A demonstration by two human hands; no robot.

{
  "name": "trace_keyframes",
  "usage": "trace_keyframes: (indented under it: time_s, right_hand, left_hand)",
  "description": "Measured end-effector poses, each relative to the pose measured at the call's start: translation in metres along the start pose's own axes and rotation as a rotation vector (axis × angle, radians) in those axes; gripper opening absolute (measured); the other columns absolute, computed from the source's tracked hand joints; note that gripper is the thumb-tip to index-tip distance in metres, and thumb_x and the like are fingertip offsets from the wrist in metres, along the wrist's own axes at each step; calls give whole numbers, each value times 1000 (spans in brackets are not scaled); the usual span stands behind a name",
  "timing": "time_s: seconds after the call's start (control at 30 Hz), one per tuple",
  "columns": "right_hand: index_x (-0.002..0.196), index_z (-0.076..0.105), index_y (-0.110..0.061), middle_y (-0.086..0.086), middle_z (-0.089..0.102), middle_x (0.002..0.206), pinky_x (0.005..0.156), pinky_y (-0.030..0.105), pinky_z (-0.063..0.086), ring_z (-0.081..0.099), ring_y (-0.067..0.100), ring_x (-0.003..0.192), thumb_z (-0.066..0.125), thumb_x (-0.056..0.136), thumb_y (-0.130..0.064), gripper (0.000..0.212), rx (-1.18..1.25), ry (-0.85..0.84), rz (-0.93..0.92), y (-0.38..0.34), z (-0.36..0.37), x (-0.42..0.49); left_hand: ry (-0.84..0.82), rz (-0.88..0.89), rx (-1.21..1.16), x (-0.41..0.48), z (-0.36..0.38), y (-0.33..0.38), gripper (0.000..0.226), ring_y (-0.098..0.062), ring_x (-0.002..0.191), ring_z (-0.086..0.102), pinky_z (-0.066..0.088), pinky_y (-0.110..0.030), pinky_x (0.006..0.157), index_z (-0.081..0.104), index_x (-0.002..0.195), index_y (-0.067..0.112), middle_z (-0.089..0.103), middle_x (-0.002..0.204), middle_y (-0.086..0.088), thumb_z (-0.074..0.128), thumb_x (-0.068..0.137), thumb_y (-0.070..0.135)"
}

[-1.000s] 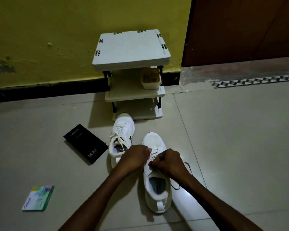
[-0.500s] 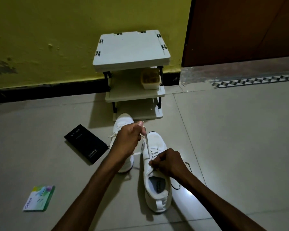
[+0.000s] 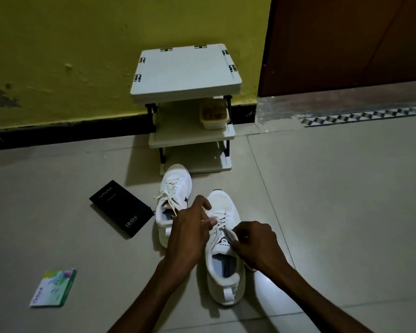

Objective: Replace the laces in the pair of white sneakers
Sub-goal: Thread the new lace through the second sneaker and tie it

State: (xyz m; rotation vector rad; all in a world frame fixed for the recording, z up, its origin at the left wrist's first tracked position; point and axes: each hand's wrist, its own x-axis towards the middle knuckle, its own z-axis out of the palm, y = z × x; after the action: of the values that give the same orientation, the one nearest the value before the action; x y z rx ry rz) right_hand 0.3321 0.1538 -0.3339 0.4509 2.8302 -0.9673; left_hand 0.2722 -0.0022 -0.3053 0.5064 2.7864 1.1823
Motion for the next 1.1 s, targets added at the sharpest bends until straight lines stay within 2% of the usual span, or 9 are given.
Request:
trace_keyframes:
  time_s: [0.07, 0.13, 0.27, 0.37, 0.57, 0.63, 0.77, 0.97, 1.1]
  right_hand:
    - [84, 71, -21, -7, 71, 79, 73, 30, 56, 67, 9, 76, 70, 77, -28, 10, 114, -32, 68, 5, -1, 1]
    - [82, 72, -27, -11, 70, 79, 75, 30, 57, 67, 6, 75, 72, 73, -17, 14, 263, -72, 131, 8, -3, 2]
    - [76, 75, -23, -4, 71, 70, 73, 40, 60, 71, 20, 72, 70, 70, -7, 18, 451, -118, 224, 12, -9, 5]
    - [77, 76, -19, 5, 73, 75, 76, 41, 60, 72, 27, 75, 68, 71, -2, 20, 504, -147, 246, 11, -11, 5]
    - [75, 76, -17, 8, 73, 76, 75, 41, 60, 72, 29, 76, 69, 71, -1, 18, 545, -166, 262, 11, -11, 8]
    - [76, 76, -16, 8, 73, 76, 74, 39, 61, 71, 27, 74, 71, 71, 0, 17, 554, -168, 269, 12, -11, 9]
    - [75, 74, -20, 4, 73, 75, 75, 39, 60, 72, 27, 73, 72, 72, -4, 17, 528, -149, 253, 13, -8, 9]
    - [91, 72, -30, -11, 70, 86, 79, 35, 57, 67, 9, 80, 76, 66, -13, 30, 331, -154, 124, 13, -6, 7]
    - [95, 70, -30, -12, 70, 88, 80, 32, 56, 66, 6, 82, 75, 70, -16, 29, 189, -119, 45, 9, -3, 7]
  left_hand:
    - [-30, 12, 37, -1, 5, 0, 14, -3, 65, 60, 46, -25, 61, 61, 79, 22, 64, 66, 7, 68, 83, 11]
    - [-84, -5, 83, -3, 13, 1, 13, -5, 68, 60, 43, -22, 62, 66, 77, 22, 67, 71, 5, 66, 83, 11]
    - [-85, -4, 79, -1, 25, 1, 11, -7, 76, 65, 49, -24, 70, 72, 81, 22, 72, 79, 5, 67, 83, 12]
    - [-72, -16, 27, 2, 29, 0, 10, -6, 77, 67, 52, -26, 73, 74, 79, 21, 74, 79, 7, 69, 80, 12]
    - [-81, -62, -16, 1, 36, -5, 17, -1, 74, 65, 48, -14, 65, 68, 73, 26, 70, 74, 11, 69, 77, 10]
    - [-70, -61, -32, 0, 38, -5, 17, -2, 68, 62, 44, -13, 59, 63, 77, 26, 67, 68, 10, 68, 75, 9]
    - [-74, -29, -13, -3, 43, -5, 30, -12, 69, 61, 47, -29, 60, 50, 95, 27, 66, 72, 5, 66, 75, 10]
    - [-52, -16, -27, -7, 49, -9, 38, -13, 72, 60, 46, -31, 62, 37, 101, 28, 62, 76, 1, 60, 79, 8]
    - [-45, -33, -24, -9, 54, -10, 36, -17, 78, 62, 44, -27, 61, 36, 103, 26, 64, 83, 1, 59, 81, 7]
